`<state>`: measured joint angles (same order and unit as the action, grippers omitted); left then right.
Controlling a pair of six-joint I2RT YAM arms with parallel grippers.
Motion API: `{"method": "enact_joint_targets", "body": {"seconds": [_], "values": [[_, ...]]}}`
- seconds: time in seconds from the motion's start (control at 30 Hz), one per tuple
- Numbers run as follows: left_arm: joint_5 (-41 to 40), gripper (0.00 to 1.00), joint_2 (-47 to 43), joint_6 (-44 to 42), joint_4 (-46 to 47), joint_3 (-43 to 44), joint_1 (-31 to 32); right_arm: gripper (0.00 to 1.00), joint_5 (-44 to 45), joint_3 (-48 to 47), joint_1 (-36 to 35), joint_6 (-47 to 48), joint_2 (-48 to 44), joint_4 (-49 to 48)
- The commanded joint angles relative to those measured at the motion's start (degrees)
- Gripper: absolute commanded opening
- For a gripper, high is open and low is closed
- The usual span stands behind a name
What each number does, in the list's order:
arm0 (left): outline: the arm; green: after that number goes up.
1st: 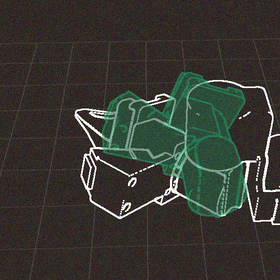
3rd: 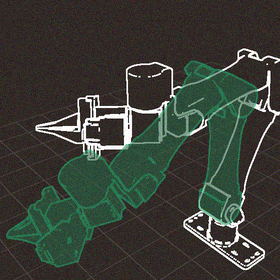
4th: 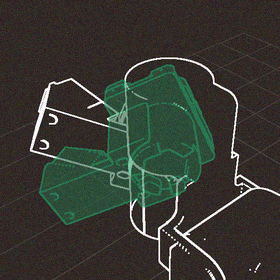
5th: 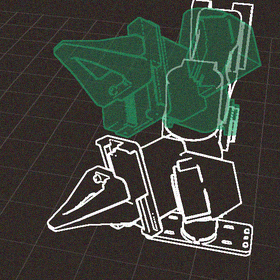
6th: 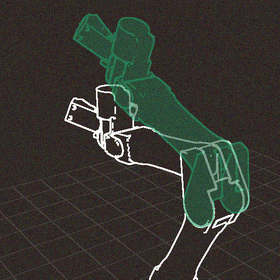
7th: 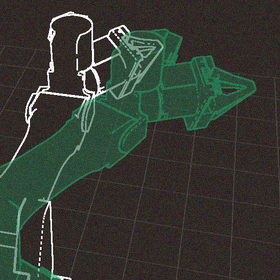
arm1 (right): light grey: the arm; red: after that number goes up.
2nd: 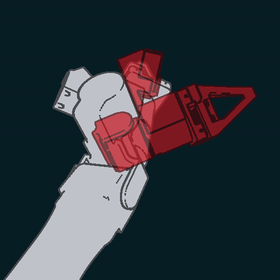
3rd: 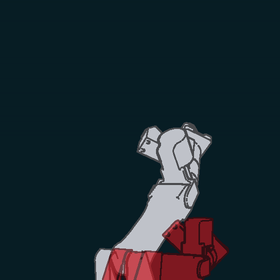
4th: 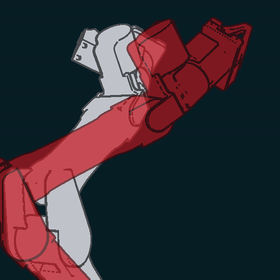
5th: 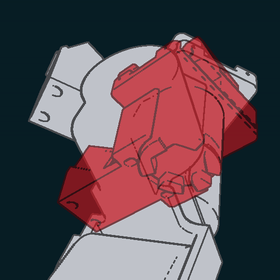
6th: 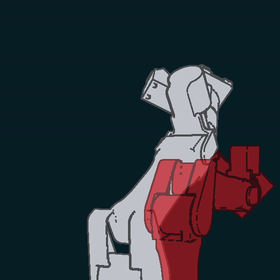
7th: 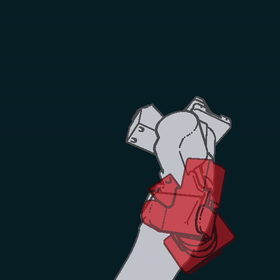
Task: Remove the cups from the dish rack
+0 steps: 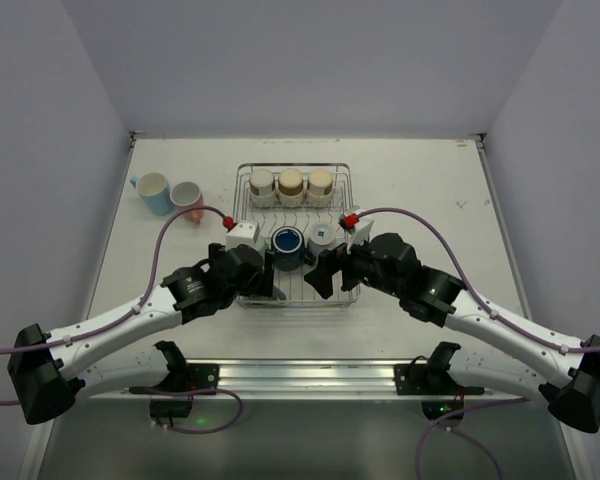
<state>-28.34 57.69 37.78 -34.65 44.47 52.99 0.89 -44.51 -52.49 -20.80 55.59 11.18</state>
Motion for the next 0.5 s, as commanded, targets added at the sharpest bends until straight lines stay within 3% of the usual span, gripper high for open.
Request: {"method": "enact_joint_targets", "body": {"seconds": [0.0, 0.17, 0.47], "values": [[-3.4, 0.99, 1.8, 2.6, 4.6, -1.5, 0.6, 0.99, -0.4, 0.9, -0.1, -0.3, -1.2, -1.9], [-1.8, 0.92, 2.8, 2.8, 7.2, -2.9, 0.7, 0.99, -0.5, 1.9, -0.1, -0.9, -1.0, -3.2], [-2.1, 0.93, 6.2, 3.8, 8.1, -4.8, 1.1, 0.99, -2.4, 2.4, -0.1, -1.3, -1.1, -3.6]]}}
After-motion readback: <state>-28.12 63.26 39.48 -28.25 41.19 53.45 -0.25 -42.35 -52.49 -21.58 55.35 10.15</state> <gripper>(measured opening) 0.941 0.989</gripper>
